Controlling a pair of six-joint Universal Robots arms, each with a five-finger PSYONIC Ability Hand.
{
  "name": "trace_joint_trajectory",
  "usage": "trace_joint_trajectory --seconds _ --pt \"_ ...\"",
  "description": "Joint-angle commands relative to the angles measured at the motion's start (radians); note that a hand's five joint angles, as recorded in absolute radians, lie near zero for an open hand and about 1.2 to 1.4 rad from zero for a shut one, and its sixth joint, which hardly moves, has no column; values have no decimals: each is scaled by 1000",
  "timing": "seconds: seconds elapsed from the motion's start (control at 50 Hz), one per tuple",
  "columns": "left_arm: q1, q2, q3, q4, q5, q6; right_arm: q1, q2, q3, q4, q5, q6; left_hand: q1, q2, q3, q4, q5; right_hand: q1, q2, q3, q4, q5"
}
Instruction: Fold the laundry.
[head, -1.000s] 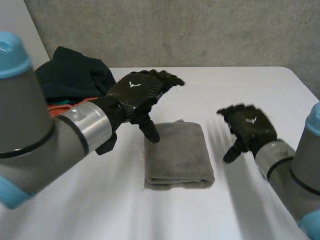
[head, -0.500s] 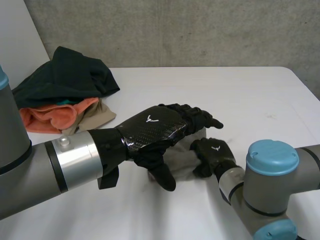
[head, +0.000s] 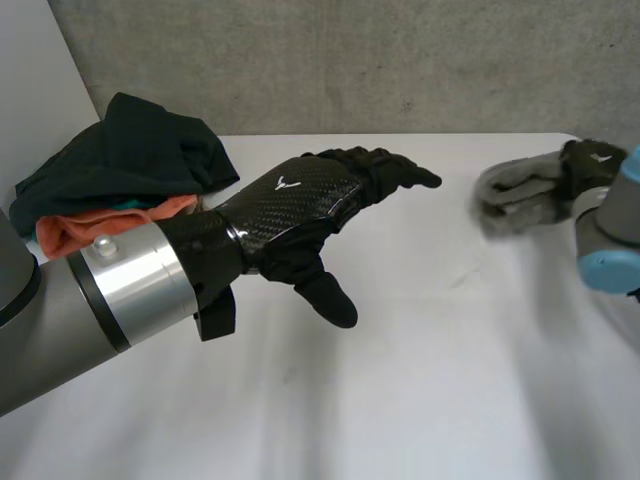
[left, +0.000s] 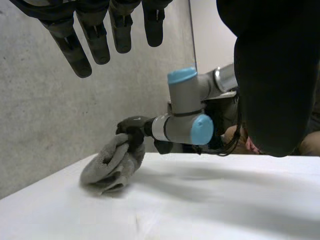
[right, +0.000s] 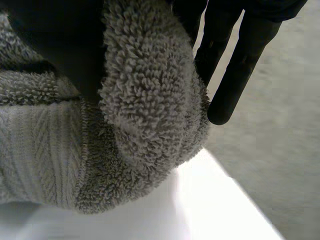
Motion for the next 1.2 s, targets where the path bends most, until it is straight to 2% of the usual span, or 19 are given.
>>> trace_joint_trajectory --seconds 0.02,0.12,0.14,0.18,0.2,0.26,0.36,0.42,0.48,0.56,0.62,0.68,0.72,0.8,0.84,0.9,1.02,1.1,1.2 --pt "-24 3 -3 10 -20 -1 -100 228 -416 138 1 -4 -12 -31 -33 -26 -50 460 281 266 203 261" --pt "-34 1 -5 9 -25 2 -139 307 -534 207 -107 -4 -12 -31 -33 -26 -50 460 281 266 203 261" --pt "-35 1 -6 9 -25 2 -140 305 -525 212 -115 -4 -12 -31 -33 -26 -50 244 66 51 -12 45" --pt "-38 1 -8 9 -26 2 -142 296 -504 212 -114 -9 -12 -31 -33 -26 -50 -762 -941 -956 -1019 -961" --pt "-41 1 -8 9 -26 2 -146 289 -484 209 -100 -18 -12 -31 -33 -26 -50 -696 -875 -890 -953 -895" --pt "-47 0 -8 12 -29 2 -172 267 -455 207 -50 -46 -12 -31 -33 -26 -50 -762 -941 -956 -1019 -961" --pt "-56 3 -8 12 -37 2 -214 226 -436 162 114 -226 -12 -31 -33 -26 -50 -762 -941 -956 -1019 -961" --pt "-56 9 -8 9 -40 2 -216 189 -390 99 148 -290 -12 -31 -33 -26 -50 -762 -941 -956 -1019 -961" --pt "-51 15 -9 10 -45 -1 -199 77 -247 20 107 -274 -12 -31 -33 -26 -50 -762 -941 -956 -1019 -961" --pt "-35 35 -12 15 -57 4 -157 -128 34 -107 -15 -245 -12 -31 -33 -26 -50 -762 -941 -956 -1019 -961" --pt "1 55 -11 33 -83 2 -110 -311 283 -280 -107 -216 -12 -31 -33 -26 -50 -762 -941 -956 -1019 -961" --pt "67 60 12 68 -178 -9 -55 -490 520 -467 -181 -190 -12 -31 -33 -26 -50 -762 -941 -956 -1019 -961" --pt "125 51 47 90 -298 -9 -9 -602 672 -568 -236 -182 -12 -31 -33 -26 -50 -762 -941 -956 -1019 -961" --pt "258 -44 150 95 -492 22 68 -750 858 -574 -342 -184 -12 -31 -33 -26 -50 -762 -941 -956 -1019 -961" --pt "306 -107 210 90 -532 60 100 -785 912 -538 -382 -185 -12 -31 -33 -26 -50 -762 -941 -956 -1019 -961" --pt "375 -257 334 62 -530 183 165 -816 981 -431 -433 -193 -12 -31 -33 -26 -50 -762 -941 -956 -1019 -961" --pt "464 -587 585 48 -507 388 243 -796 1030 -219 -425 -279 -12 -31 -33 -26 -50 -762 -941 -956 -1019 -961" --pt "499 -768 717 119 -490 444 271 -743 1052 -153 -396 -392 65 46 43 51 27 -762 -941 -956 -1019 -961" --pt "521 -942 859 194 -462 453 272 -710 1073 -165 -356 -434 74 55 52 60 36 -762 -941 -956 -1019 -961"
